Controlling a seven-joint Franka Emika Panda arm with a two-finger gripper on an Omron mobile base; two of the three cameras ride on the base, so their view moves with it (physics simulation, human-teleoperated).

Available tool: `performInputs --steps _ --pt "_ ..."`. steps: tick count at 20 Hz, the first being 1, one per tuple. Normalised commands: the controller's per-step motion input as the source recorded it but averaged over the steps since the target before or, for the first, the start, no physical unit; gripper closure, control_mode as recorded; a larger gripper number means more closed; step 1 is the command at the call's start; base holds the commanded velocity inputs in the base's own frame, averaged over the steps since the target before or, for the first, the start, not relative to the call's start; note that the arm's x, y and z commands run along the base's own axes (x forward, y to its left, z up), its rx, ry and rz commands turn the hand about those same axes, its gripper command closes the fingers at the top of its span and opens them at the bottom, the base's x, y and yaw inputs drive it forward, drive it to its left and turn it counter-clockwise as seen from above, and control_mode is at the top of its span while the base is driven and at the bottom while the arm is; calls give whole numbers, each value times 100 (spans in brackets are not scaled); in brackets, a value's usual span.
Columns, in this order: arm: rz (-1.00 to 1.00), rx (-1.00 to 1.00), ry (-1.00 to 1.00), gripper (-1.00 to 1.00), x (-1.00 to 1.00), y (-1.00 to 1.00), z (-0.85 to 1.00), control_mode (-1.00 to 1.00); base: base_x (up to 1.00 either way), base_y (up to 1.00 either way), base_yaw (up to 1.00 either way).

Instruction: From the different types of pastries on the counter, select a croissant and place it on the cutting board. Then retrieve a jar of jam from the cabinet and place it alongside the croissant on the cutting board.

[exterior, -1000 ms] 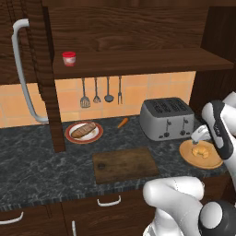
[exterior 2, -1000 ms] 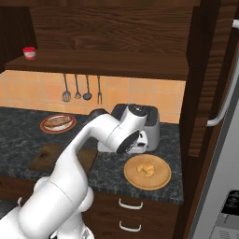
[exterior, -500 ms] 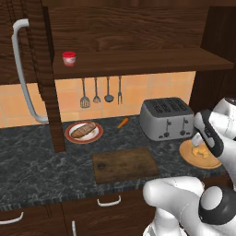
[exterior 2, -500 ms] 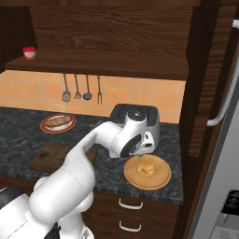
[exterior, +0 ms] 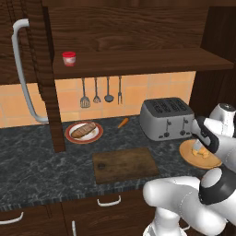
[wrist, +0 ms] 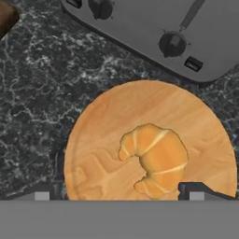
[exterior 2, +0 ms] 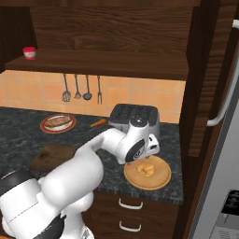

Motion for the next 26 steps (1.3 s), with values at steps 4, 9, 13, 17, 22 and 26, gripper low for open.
performInputs --steps 4,9,13,17,22,26 --pt "-2 0 3 -100 0 -8 -3 -100 0 0 0" --pt "4 0 1 -100 5 -34 -17 -100 0 0 0" --pt "2 0 2 -100 0 -3 -10 -100 0 0 0" --pt "3 0 9 -100 0 0 -17 -100 0 0 0" --pt "2 0 9 -100 1 0 -10 -100 0 0 0" --pt "2 0 10 -100 3 -3 -7 -100 0 0 0"
